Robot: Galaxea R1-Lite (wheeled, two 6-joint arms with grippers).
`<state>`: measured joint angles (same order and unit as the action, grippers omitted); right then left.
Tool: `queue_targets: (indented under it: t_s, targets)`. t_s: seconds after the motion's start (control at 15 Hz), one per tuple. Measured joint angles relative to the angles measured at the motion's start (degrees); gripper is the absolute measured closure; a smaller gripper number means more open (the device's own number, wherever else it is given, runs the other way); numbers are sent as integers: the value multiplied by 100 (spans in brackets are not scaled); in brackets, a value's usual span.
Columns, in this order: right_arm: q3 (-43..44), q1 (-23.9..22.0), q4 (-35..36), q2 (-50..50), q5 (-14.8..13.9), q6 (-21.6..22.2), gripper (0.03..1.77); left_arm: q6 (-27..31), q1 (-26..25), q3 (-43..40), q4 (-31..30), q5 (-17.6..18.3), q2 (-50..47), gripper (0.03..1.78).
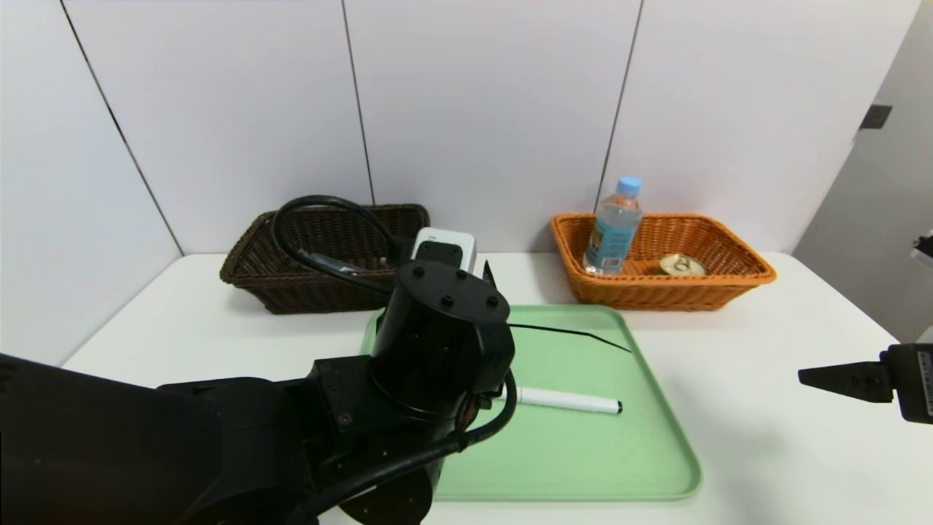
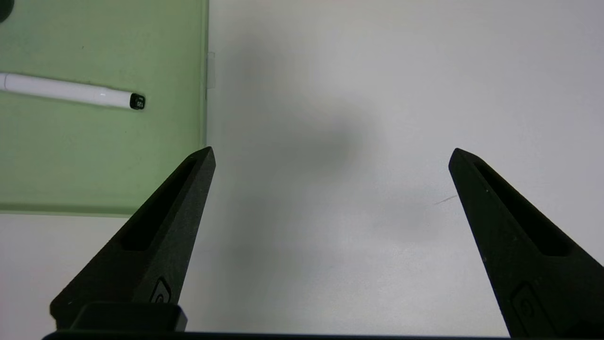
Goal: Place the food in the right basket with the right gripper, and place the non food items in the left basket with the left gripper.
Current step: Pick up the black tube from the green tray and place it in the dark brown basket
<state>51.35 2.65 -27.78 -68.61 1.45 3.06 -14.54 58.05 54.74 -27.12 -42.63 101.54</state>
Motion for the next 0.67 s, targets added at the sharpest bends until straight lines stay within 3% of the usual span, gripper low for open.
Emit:
queue_targets:
  t_s: [0.27,0.67]
  targets:
    - [-11,11,-5,1,0,0,9,-391,380,-30,-138,-255,205,41]
    - [-94,0,-2,15,2,10,9,-414,468,30,-931,-310,919,25]
